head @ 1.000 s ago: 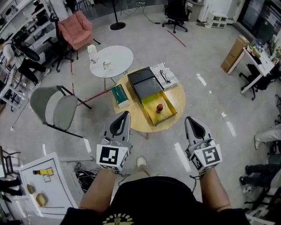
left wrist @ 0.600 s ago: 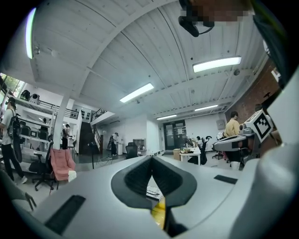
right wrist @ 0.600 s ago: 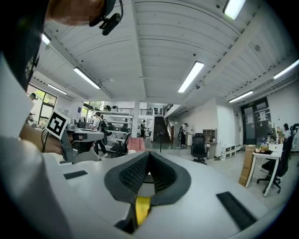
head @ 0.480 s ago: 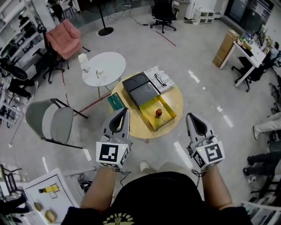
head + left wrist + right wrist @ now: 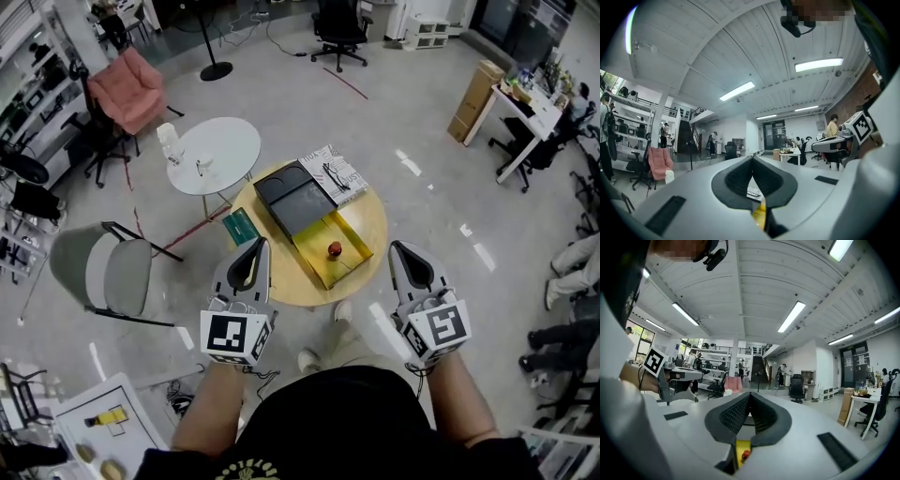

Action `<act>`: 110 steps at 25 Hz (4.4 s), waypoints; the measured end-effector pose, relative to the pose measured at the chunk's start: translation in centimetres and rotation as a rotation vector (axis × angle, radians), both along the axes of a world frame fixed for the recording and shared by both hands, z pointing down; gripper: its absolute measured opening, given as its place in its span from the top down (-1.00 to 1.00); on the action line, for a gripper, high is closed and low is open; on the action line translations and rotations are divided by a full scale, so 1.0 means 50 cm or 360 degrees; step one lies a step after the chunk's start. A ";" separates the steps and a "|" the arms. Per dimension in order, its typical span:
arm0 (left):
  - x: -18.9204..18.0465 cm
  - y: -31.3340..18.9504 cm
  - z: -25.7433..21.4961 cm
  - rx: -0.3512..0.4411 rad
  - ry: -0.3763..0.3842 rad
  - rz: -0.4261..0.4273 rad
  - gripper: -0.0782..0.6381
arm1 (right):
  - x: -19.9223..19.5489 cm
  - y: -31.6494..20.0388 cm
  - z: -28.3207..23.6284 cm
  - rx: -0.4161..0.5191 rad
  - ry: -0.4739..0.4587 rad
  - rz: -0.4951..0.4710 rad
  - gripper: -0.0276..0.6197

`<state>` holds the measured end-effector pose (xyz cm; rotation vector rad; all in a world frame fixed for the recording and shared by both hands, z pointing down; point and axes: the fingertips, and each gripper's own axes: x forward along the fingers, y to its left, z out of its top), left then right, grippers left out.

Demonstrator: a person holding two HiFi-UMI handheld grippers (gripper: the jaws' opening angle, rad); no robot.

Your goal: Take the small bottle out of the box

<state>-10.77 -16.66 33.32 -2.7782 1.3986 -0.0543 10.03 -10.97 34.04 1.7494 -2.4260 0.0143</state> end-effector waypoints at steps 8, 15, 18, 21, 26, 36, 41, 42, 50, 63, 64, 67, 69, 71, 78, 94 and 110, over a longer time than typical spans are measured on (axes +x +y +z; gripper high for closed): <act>0.001 -0.065 0.019 -0.0020 -0.0020 -0.0096 0.74 | -0.013 -0.081 0.022 0.0028 -0.0032 -0.0154 0.87; 0.052 -0.128 0.026 -0.0023 -0.0036 -0.0110 0.74 | 0.003 -0.161 0.046 -0.0034 -0.0033 -0.0220 0.87; 0.074 -0.155 0.031 -0.0025 -0.0040 -0.0099 0.74 | 0.009 -0.192 0.052 -0.0030 -0.0037 -0.0255 0.87; 0.096 -0.177 0.030 -0.0014 -0.0026 -0.0079 0.74 | 0.022 -0.222 0.061 -0.0052 -0.0032 -0.0267 0.87; 0.117 -0.208 0.048 -0.0039 -0.0024 -0.0089 0.74 | 0.029 -0.274 0.060 -0.0038 -0.0066 -0.0273 0.87; 0.125 -0.243 0.115 -0.0120 -0.0033 -0.0142 0.74 | 0.023 -0.304 0.165 -0.0224 -0.0031 -0.0409 0.85; 0.123 -0.244 0.153 -0.0152 -0.0044 -0.0161 0.74 | 0.013 -0.308 0.217 -0.0274 -0.0020 -0.0462 0.81; 0.122 -0.243 0.161 -0.0159 -0.0050 -0.0162 0.74 | 0.013 -0.308 0.226 -0.0284 -0.0020 -0.0462 0.80; 0.120 -0.239 0.213 -0.0195 -0.0089 -0.0171 0.74 | 0.006 -0.310 0.285 -0.0319 0.0008 -0.0493 0.75; 0.128 -0.225 0.276 -0.0251 -0.0119 -0.0141 0.74 | -0.039 -0.273 0.420 -0.0471 0.0085 -0.0606 0.62; 0.128 -0.224 0.280 -0.0258 -0.0125 -0.0139 0.74 | -0.044 -0.270 0.433 -0.0474 0.0094 -0.0629 0.60; 0.129 -0.224 0.287 -0.0275 -0.0138 -0.0143 0.74 | -0.057 -0.263 0.463 -0.0525 0.0100 -0.0665 0.57; 0.134 -0.223 0.290 -0.0267 -0.0102 -0.0142 0.74 | -0.060 -0.263 0.479 -0.0555 0.0095 -0.0667 0.55; 0.135 -0.222 0.293 -0.0257 -0.0073 -0.0142 0.74 | -0.061 -0.267 0.492 -0.0588 0.0082 -0.0659 0.53; 0.118 -0.228 0.313 -0.0274 -0.0088 -0.0182 0.74 | -0.061 -0.273 0.552 -0.0664 0.0097 -0.0670 0.45; 0.093 -0.223 0.338 -0.0320 -0.0111 -0.0218 0.74 | -0.075 -0.285 0.666 -0.0779 0.0175 -0.0677 0.40; 0.072 -0.205 0.317 -0.0316 -0.0124 -0.0212 0.74 | -0.067 -0.271 0.686 -0.0794 0.0270 -0.0613 0.45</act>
